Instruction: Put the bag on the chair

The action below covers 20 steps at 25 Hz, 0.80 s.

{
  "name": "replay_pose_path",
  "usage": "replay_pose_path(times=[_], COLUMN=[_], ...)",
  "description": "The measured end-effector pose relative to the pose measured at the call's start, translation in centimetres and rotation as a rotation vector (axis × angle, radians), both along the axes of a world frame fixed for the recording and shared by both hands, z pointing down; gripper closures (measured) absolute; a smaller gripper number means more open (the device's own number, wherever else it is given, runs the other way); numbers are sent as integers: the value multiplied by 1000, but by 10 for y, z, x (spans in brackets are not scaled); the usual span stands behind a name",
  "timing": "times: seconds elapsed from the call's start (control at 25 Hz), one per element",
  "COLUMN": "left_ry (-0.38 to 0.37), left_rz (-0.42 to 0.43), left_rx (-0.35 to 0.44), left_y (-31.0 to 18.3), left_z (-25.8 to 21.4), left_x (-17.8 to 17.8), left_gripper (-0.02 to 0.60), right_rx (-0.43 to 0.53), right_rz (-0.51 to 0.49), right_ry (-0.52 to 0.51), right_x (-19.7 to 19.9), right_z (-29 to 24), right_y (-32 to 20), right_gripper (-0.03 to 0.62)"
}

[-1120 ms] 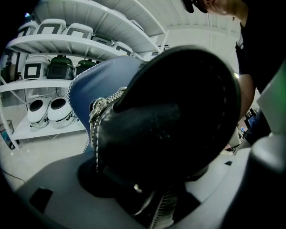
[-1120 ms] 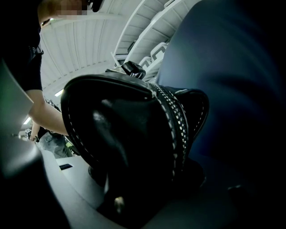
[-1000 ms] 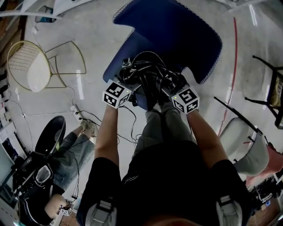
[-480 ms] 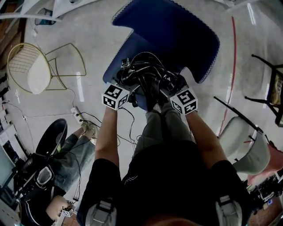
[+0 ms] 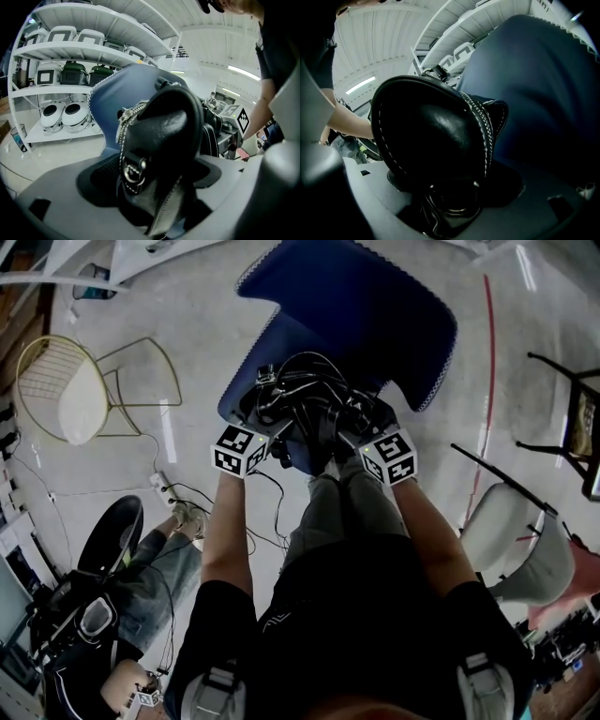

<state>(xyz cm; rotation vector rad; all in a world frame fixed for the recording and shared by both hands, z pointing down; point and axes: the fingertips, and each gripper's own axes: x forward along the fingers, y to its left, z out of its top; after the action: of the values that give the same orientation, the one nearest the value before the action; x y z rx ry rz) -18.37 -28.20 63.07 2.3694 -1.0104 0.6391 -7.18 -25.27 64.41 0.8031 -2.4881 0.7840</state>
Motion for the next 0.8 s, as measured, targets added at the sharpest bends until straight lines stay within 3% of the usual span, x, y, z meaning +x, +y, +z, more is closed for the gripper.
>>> replay_pose_path(times=[0.6, 0.8], left_ry=[-16, -33], left_rz=[-31, -42], left_rx=[-20, -18], left_y=[32, 27], left_z=[-15, -23], left_x=[-3, -8], left_gripper=[169, 169], right_rx=[-46, 12], right_rz=[2, 58], right_ry=[93, 78], right_x=[22, 39], right_z=[-8, -31], right_y=[28, 22], right_gripper=[249, 250])
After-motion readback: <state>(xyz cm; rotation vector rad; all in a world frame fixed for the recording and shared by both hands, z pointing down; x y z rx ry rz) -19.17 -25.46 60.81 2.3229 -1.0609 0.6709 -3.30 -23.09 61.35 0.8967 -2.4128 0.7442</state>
